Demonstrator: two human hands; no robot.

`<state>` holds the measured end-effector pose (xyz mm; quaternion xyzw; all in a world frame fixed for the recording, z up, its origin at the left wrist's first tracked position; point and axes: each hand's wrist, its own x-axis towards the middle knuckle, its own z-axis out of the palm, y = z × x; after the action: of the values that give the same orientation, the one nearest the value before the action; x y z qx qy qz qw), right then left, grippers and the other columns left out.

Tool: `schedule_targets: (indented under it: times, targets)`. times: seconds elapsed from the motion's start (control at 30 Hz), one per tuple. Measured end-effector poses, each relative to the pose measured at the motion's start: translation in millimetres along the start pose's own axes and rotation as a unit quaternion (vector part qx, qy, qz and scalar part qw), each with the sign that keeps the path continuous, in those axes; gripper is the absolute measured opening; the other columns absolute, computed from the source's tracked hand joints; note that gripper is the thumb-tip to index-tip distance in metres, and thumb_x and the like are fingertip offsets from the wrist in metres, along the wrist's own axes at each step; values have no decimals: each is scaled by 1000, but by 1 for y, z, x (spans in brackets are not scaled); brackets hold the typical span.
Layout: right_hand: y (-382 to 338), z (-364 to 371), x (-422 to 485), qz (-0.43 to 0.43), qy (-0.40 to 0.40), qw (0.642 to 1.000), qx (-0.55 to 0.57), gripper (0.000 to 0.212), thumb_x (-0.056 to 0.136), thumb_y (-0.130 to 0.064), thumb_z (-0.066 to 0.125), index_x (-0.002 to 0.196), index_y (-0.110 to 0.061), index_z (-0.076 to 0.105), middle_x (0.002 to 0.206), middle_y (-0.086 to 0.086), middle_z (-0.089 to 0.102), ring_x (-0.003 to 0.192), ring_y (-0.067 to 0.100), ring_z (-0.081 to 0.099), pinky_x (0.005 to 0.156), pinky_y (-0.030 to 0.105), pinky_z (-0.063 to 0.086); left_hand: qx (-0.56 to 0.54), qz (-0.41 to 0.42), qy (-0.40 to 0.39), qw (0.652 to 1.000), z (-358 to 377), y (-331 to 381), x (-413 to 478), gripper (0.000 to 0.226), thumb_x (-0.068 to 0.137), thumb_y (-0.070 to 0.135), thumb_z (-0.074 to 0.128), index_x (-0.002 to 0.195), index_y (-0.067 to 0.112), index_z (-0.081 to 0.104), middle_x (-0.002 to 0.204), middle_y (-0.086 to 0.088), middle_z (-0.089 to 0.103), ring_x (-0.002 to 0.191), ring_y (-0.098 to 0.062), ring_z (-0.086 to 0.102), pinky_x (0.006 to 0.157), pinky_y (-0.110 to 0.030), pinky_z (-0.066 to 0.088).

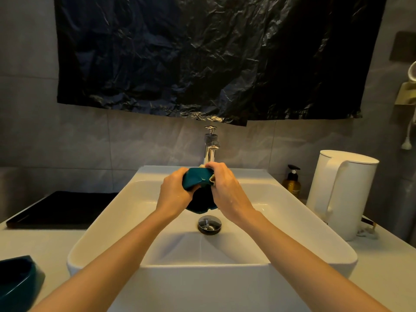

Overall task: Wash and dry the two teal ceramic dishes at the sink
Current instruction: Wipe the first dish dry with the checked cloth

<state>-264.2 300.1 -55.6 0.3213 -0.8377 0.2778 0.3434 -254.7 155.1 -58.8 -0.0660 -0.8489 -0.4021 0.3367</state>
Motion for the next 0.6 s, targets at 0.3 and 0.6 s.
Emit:
schedule_targets:
  times: [0.3, 0.6]
  targets:
    - [-18, 0, -1, -109, -26, 992, -55, 55, 84, -26, 29, 131, -8, 50, 133, 6, 54, 125, 17, 44, 109, 29, 33, 71, -9, 18, 997, 0, -1, 0, 29, 86, 21, 66, 114, 16, 60, 105, -6, 68, 93, -22, 61, 75, -26, 46]
    - [-17, 7, 1, -176, -40, 981, -74, 45, 87, -11, 34, 124, -2, 58, 126, 12, 60, 123, 26, 49, 111, 36, 34, 89, -14, 6, 996, -1, 4, -1, 21, 85, 14, 61, 106, 13, 64, 98, -8, 70, 87, -25, 61, 68, -27, 41]
